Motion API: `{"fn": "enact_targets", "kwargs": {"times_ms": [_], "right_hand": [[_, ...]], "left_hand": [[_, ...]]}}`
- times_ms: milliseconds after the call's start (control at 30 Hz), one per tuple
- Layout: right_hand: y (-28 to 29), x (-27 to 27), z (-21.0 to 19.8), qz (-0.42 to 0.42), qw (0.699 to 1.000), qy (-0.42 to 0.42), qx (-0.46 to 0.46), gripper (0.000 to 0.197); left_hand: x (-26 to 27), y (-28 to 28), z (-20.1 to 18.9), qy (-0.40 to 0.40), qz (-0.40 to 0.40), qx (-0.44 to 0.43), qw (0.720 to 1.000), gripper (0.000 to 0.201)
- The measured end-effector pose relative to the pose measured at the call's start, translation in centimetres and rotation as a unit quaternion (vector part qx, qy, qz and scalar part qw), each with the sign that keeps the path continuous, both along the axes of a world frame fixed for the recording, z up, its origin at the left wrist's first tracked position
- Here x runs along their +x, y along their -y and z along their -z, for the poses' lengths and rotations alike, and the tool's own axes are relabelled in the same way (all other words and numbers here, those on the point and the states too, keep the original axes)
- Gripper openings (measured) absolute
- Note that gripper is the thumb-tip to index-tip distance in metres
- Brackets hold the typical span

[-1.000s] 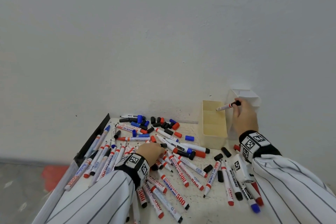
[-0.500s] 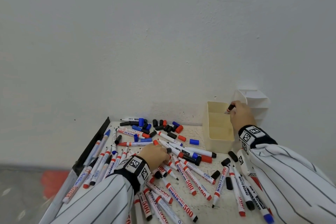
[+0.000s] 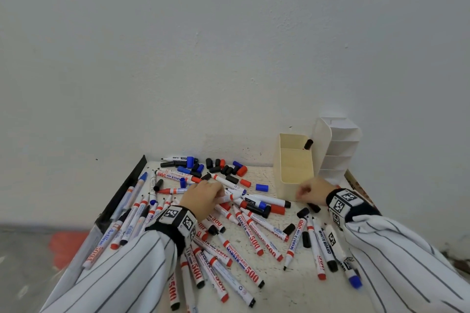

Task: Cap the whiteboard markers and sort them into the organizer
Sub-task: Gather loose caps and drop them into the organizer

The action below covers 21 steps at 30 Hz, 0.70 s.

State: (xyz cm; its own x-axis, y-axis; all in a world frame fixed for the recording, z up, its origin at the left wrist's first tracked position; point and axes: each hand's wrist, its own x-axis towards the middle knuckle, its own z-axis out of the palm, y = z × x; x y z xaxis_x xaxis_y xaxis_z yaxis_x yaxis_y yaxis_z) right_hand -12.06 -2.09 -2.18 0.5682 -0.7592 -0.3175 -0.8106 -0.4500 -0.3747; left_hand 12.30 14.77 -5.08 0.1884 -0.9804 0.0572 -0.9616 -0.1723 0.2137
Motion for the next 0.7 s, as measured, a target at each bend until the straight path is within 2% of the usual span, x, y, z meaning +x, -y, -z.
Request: {"fn": "enact_targets", "kwargs": {"times_ms": [67, 133, 233, 367, 433, 500, 600, 700], "right_hand": [[-0.7, -0.5, 0.8, -0.006, 0.998, -0.063, -0.013, 0.027], [-1.3, -0.8, 1.7, -0.010, 0.995, -0.096, -0.034, 0.034], [-1.8, -1.1, 2.7, -0.007, 0.993, -0.098, -0.069, 0.029], [-1.8, -1.3, 3.0, 0.013, 0.993, -0.075, -0.087, 0.021], [-1.8, -1.3, 2.7, 0.027, 0.994, -0.046, -0.096, 0.015], [-1.8, -1.3, 2.4, 0.028, 0.994, -0.021, -0.101, 0.013], [-2.0, -1.1, 2.0, 0.029, 0.995, -0.001, -0.098, 0.011], [-2.7, -0.9, 1.9, 0.034, 0.995, 0.031, -0.091, 0.009]], "left_hand": [[-0.3, 0.0, 0.1, -0.025, -0.020, -0.035, 0.999, 0.015], [-0.4, 0.2, 0.4, -0.057, -0.038, -0.072, 0.995, 0.023], [-0.7, 0.5, 0.4, -0.113, -0.069, -0.119, 0.984, 0.033], [-1.2, 0.7, -0.2, -0.170, -0.090, -0.149, 0.970, 0.024], [-1.5, 0.8, 0.1, -0.177, -0.092, -0.113, 0.973, 0.023], [-2.2, 0.8, 0.6, -0.162, -0.066, -0.018, 0.984, 0.024], [-3.6, 0.8, 1.3, -0.083, 0.003, 0.120, 0.989, 0.030], [-4.8, 0.8, 1.3, -0.005, 0.042, 0.125, 0.991, 0.029]]}}
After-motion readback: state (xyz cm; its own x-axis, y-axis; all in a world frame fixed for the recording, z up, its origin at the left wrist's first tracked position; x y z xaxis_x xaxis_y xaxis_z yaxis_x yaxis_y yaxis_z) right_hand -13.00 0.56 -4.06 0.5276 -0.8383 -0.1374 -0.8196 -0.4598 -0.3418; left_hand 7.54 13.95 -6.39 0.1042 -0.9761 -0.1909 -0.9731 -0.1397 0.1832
